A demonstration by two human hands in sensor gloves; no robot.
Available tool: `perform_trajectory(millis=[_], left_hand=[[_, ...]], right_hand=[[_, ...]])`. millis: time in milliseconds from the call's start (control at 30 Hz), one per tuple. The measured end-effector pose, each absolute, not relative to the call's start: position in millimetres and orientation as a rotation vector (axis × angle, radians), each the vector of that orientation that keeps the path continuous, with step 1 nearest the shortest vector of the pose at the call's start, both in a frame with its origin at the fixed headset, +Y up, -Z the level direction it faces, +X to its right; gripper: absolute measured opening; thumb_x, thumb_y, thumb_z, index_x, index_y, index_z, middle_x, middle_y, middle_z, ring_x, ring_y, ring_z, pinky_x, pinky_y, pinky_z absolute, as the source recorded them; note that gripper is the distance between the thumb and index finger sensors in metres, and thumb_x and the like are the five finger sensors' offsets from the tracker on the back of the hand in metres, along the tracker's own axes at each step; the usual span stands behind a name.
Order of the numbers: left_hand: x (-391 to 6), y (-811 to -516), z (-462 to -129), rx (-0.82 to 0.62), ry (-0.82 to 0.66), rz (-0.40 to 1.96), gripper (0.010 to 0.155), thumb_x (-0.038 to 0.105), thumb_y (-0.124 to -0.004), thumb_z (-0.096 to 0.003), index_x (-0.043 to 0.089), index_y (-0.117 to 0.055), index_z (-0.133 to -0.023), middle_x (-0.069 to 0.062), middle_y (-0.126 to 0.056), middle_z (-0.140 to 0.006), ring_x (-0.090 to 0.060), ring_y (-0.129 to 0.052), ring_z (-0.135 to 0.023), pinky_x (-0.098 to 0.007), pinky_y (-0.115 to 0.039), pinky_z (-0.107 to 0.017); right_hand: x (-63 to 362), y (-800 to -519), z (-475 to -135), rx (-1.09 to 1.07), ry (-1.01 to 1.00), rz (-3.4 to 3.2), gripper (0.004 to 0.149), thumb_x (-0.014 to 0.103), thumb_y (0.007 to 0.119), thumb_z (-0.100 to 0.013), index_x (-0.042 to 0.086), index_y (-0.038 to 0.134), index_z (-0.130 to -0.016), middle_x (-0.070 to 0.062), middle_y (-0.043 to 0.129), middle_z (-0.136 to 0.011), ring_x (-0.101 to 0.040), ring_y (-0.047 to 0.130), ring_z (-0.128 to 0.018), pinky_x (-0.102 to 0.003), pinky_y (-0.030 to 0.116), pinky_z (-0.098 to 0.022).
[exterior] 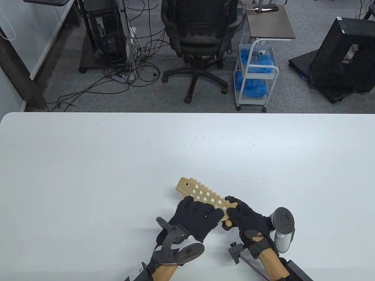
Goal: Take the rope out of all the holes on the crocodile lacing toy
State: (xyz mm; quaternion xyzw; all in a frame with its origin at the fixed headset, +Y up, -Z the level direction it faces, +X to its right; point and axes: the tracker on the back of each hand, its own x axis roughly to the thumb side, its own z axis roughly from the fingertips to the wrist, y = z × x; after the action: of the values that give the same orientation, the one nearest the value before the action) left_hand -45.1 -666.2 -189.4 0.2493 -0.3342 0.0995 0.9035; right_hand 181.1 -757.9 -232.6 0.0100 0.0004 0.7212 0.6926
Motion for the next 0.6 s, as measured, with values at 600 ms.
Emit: perform_trajectory(millis=[600], left_hand=[[-37.1, -667.6, -185.7, 0.529, -0.702, 0.121, 0.042, 0.037, -0.089, -0.0444, 0.037, -0.089, -0.087, 0.003, -0.095, -0.081, -0.017, -0.095, -0.071, -0.059, -0.07, -0.068]], right_hand=[[178.7, -759.0, -232.9, 0.051, 0.042, 1.425, 0.05, 0.034, 0.086, -0.042, 0.015, 0.079, -0.087, -0.024, 0.097, -0.061, -0.034, 0.102, -0.039, -0.058, 0.079, -0.042]])
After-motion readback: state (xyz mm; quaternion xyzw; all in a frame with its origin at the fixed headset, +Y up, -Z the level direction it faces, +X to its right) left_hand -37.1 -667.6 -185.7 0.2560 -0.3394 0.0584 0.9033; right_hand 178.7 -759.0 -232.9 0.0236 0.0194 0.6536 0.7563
